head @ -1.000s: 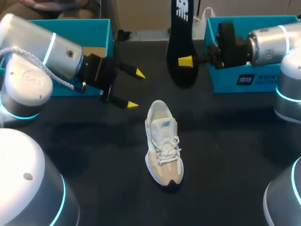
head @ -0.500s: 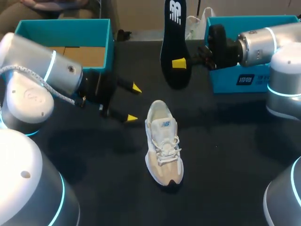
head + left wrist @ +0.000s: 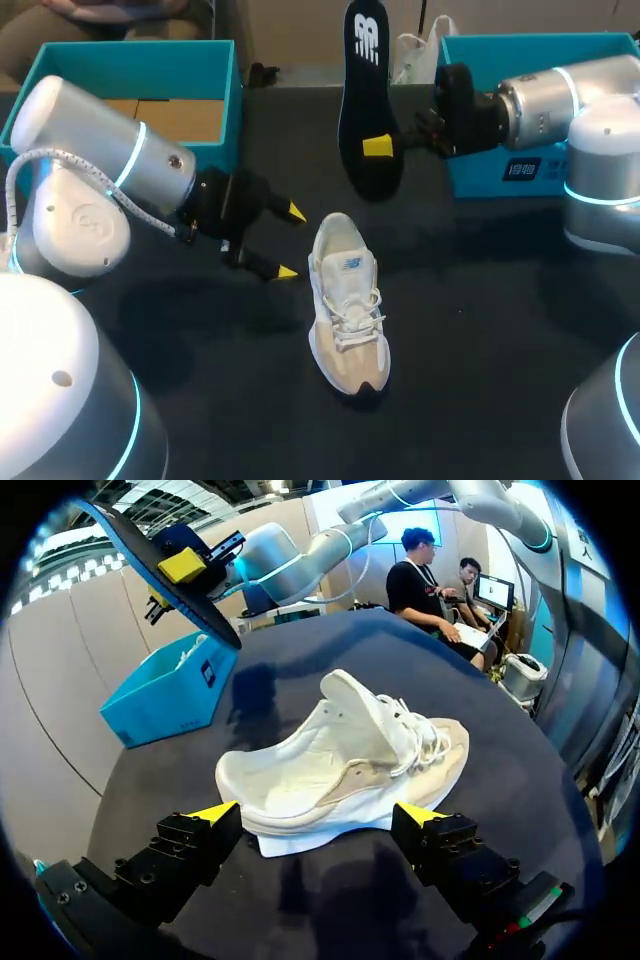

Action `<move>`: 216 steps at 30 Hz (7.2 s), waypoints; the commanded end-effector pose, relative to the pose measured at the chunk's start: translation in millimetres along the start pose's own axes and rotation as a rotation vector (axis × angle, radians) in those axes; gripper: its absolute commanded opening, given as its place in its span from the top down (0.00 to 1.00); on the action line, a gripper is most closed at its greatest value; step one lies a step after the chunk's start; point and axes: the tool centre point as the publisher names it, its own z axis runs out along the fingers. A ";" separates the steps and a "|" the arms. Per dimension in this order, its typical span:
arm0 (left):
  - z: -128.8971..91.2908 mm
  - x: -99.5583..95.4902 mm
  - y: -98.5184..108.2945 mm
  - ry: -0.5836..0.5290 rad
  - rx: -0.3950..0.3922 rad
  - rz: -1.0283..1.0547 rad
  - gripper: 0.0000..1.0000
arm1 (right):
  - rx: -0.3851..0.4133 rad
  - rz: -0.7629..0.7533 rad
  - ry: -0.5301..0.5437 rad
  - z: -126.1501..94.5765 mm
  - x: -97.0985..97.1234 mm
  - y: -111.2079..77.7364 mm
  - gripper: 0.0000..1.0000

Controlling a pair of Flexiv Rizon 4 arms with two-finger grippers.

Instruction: Take the shoe out of the shoebox, open the shoe tongue, remove and reinsert the insole, then place the shoe into the shoebox

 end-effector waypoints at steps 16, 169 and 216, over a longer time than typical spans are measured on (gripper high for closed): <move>29.4 -5.8 16.4 0.012 -0.076 -0.061 0.00 | -0.073 0.072 0.077 20.9 -18.8 -50.5 1.00; 31.9 -24.6 14.7 -0.024 -0.081 -0.095 0.00 | -0.050 0.269 -0.134 57.4 -2.3 -146.7 0.70; 31.9 -24.6 14.7 -0.024 -0.081 -0.095 0.00 | 0.247 0.475 -0.040 63.4 13.0 -183.9 1.00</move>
